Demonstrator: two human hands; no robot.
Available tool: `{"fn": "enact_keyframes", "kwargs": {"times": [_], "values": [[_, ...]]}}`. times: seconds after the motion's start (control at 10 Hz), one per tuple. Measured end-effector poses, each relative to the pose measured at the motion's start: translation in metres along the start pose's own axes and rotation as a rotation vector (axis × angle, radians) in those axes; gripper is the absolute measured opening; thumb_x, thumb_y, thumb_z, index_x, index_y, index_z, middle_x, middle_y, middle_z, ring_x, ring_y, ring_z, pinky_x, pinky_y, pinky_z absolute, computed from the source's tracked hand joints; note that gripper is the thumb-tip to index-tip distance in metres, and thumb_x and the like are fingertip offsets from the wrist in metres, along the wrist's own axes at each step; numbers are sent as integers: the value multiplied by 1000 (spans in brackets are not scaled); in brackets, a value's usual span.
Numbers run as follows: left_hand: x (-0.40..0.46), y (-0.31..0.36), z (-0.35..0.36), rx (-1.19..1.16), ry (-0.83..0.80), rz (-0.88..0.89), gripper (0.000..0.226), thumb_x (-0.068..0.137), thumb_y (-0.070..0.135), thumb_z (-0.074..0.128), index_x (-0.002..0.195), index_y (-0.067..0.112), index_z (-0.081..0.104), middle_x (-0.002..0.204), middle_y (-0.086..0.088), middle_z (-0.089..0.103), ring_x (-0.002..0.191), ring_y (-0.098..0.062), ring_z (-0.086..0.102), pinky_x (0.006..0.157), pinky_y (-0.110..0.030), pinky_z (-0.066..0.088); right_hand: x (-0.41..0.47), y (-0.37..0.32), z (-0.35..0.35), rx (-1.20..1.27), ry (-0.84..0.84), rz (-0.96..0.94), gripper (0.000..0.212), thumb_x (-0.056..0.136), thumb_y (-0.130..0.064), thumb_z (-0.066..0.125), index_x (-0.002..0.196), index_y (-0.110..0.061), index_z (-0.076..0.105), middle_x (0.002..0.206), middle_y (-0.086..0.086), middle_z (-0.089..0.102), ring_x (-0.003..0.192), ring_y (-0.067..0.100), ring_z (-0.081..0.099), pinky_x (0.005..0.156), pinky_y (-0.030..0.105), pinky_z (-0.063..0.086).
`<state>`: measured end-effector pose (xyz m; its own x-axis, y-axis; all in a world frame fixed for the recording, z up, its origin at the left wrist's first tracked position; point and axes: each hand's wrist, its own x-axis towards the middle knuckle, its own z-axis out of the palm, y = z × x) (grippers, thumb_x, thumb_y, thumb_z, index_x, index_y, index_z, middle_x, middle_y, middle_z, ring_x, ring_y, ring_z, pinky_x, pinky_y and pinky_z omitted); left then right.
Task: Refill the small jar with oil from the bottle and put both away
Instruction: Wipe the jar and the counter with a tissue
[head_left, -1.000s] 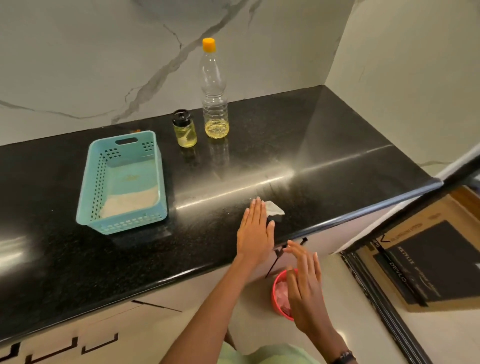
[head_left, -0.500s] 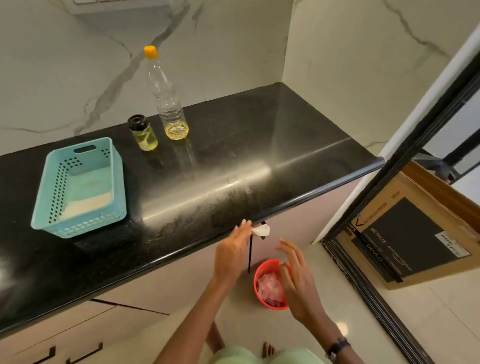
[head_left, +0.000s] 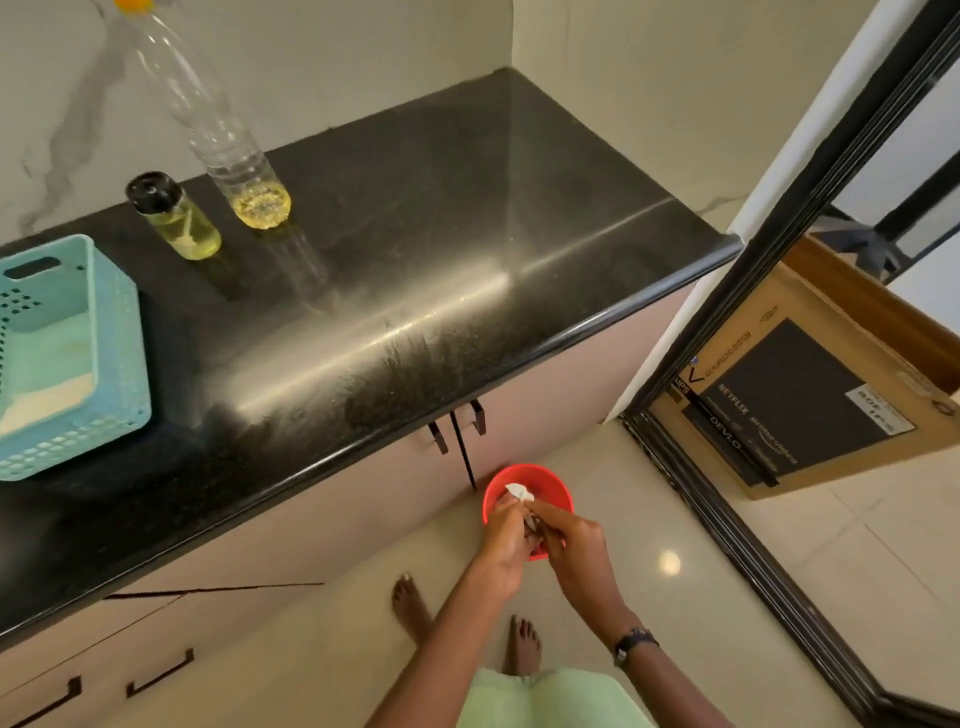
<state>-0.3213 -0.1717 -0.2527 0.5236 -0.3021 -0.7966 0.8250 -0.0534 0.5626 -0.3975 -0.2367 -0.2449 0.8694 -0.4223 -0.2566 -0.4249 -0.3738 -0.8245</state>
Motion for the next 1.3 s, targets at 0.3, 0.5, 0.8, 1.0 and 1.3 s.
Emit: {"fn": "enact_keyframes", "kwargs": {"times": [0.3,0.5,0.8,1.0,1.3], "values": [[73,-21,2,38,4,-59,33,100,3,40,131,4,50,124,-10,56,97,-13,57,64,-10,51,95,102,18,-82,119,288,14,77,-2,71,89,-9,70,82,10,72,75,26,67,69,31,51],[123,-22,-5,158,98,-67,32,99,3,42,130,0,51,102,-10,60,81,-11,56,73,-19,46,138,134,38,-25,113,379,15,78,5,66,92,0,71,95,18,71,89,30,66,75,27,46],[153,-29,-12,235,117,-105,34,98,-2,36,128,0,53,98,-3,62,75,-5,54,53,-6,45,165,162,53,-38,45,379,27,83,9,57,105,1,69,106,18,70,96,31,67,88,29,47],[161,-34,-21,232,137,-81,26,98,-1,40,109,11,60,103,-1,58,84,-7,56,62,-9,45,165,171,57,-31,77,321,30,83,13,52,105,3,69,107,20,69,100,33,65,94,40,49],[138,-30,-30,248,148,-66,23,97,-2,40,96,9,60,81,1,56,72,-7,52,50,-5,45,143,162,58,47,113,313,25,85,9,56,106,3,68,107,19,69,99,32,67,94,41,50]]}}
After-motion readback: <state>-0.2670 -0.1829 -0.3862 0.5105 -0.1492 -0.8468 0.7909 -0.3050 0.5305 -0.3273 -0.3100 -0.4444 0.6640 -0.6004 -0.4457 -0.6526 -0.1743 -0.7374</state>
